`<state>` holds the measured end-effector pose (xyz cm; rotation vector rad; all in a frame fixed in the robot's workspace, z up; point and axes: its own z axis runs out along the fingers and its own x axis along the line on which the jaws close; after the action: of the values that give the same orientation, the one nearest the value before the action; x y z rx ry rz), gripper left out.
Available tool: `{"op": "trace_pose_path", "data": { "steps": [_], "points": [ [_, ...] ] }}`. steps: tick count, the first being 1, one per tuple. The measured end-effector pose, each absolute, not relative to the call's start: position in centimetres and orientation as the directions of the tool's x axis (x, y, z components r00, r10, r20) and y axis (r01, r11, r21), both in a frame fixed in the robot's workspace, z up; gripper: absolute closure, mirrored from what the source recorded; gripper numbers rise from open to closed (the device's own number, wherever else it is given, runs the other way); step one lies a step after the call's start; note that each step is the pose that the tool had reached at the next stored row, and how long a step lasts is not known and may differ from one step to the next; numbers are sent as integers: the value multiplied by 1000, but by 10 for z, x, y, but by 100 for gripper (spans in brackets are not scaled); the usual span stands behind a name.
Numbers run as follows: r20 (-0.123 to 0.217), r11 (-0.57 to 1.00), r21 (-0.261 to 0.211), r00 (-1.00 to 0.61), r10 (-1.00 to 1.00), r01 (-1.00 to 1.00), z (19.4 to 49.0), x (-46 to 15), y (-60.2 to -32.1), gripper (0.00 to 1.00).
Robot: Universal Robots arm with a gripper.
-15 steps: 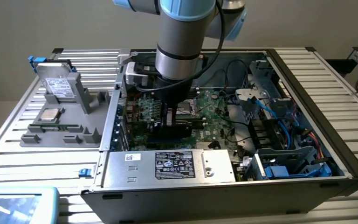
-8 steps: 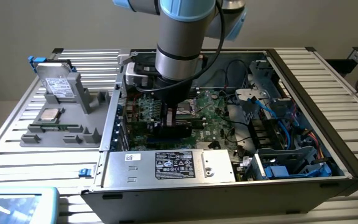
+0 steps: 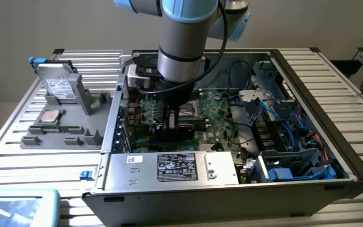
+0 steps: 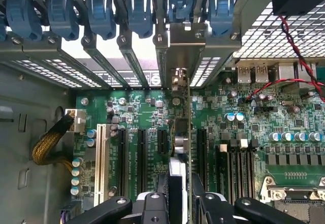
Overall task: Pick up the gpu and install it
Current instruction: 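Insert the gpu into the slot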
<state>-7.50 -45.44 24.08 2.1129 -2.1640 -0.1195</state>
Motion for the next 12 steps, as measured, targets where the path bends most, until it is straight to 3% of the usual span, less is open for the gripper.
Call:
{"op": "trace_pose_path", "data": {
  "steps": [12],
  "points": [
    [27, 25, 136, -22, -999, -990, 240, -75, -454, 71]
  ]
}}
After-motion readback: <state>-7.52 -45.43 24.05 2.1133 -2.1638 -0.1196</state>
